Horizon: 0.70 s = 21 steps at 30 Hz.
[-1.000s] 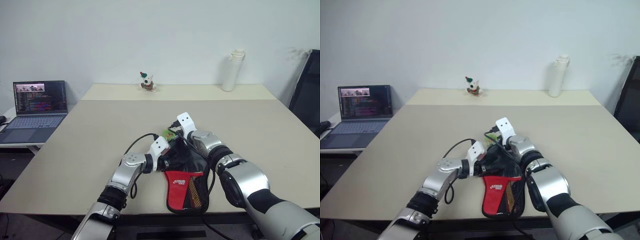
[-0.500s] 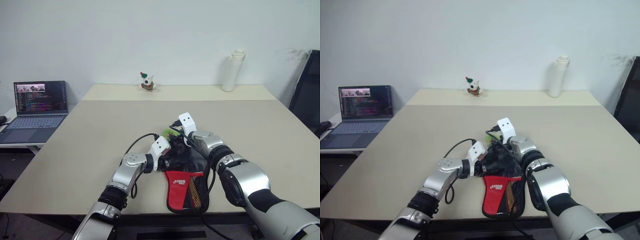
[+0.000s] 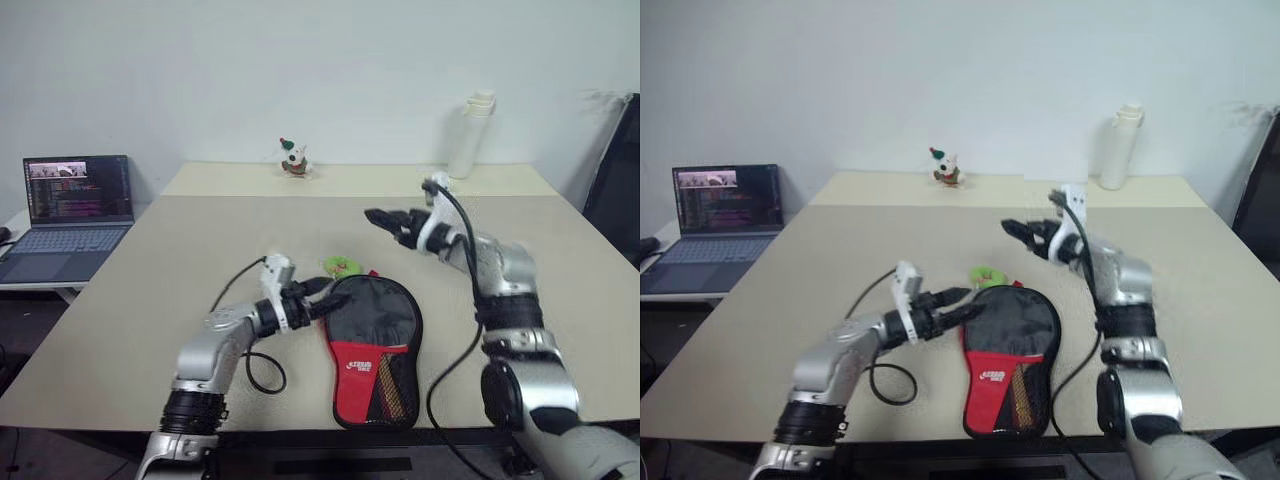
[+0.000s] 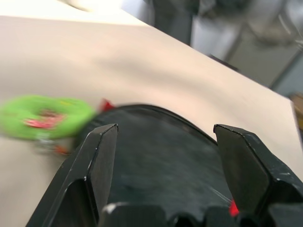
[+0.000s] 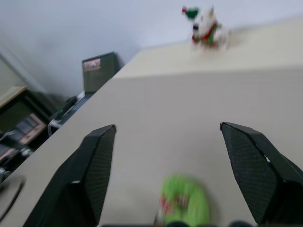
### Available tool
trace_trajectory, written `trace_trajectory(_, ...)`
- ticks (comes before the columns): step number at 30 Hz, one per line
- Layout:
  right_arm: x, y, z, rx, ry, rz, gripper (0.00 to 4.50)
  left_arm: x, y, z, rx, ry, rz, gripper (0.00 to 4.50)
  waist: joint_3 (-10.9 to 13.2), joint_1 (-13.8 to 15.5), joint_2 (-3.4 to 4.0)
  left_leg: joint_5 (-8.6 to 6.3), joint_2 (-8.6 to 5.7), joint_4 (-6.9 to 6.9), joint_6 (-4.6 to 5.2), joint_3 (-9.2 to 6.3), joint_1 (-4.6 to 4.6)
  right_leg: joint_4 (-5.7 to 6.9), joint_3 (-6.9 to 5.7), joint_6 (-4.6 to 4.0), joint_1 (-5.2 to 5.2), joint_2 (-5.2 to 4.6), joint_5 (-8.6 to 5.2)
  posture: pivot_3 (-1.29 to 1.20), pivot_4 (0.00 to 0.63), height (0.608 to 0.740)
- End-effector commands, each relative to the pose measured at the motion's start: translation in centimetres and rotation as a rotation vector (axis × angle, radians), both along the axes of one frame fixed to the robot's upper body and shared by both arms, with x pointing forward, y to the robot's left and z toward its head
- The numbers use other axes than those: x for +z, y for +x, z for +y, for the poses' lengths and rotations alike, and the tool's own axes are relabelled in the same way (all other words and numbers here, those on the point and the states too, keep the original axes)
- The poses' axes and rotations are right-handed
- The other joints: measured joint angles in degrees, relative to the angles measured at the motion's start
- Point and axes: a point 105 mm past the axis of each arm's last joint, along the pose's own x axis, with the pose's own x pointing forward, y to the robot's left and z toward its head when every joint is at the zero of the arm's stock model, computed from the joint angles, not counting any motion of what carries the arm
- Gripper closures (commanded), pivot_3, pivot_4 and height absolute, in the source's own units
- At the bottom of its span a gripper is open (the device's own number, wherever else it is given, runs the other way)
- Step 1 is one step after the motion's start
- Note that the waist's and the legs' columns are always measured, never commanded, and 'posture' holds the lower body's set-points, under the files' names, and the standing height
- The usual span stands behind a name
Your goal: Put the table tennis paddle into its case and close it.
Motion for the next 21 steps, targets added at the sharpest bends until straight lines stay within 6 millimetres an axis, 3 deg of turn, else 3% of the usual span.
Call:
trace_trajectory(1, 0.2, -4.8, 1.1, 0.164, -0.031, -0.031, 0.65, 1.8, 2.1, 2.7, 0.149, 0.004, -0.056, 0.59, 0.01, 0.03, 0.01, 0.0, -0.01, 0.0, 0.0, 0.02, 0.0, 0.01, -0.01, 0.0, -0.01, 0.01, 0.0, 0.0, 0.15, 0.74)
trace_trajectory(3, -1.6, -6.5, 1.4, 0.199, -0.108, -0.016, 0.65, 1.8, 3.0, 3.8, 0.187, 0.032, -0.057, 0.05, 0.02, -0.12, 0.02, 0.0, 0.01, 0.03, 0.0, 0.03, 0.04, 0.02, -0.04, 0.01, 0.0, 0.08, -0.01, 0.0, 0.15, 0.74)
trace_trajectory(7, -4.9, -8.5, 2.8, 0.245, -0.254, -0.011, 0.65, 2.0, 5.4, 5.5, 0.263, 0.108, -0.069, 0.01, 0.02, -0.33, 0.01, 0.01, 0.02, 0.03, 0.0, 0.17, 0.15, 0.02, -0.03, 0.29, 0.02, 0.19, -0.18, 0.0, 0.15, 0.74)
trace_trajectory(13, -6.7, -9.9, 4.1, 0.313, -0.346, -0.045, 0.65, 2.2, 7.3, 5.6, 0.272, 0.166, -0.087, 0.01, 0.06, -0.12, -0.05, 0.01, 0.01, 0.05, 0.0, 0.22, 0.1, -0.07, -0.02, 0.31, 0.01, 0.21, -0.19, 0.0, 0.15, 0.74)
trace_trajectory(21, -8.4, -10.2, 5.2, 0.32, -0.419, -0.069, 0.65, 1.8, 9.2, 4.5, 0.262, 0.229, -0.065, 0.01, 0.14, -0.02, -0.19, 0.0, -0.01, 0.05, 0.0, 0.2, 0.01, -0.13, -0.07, 0.3, -0.03, 0.17, -0.17, 0.0, 0.15, 0.74)
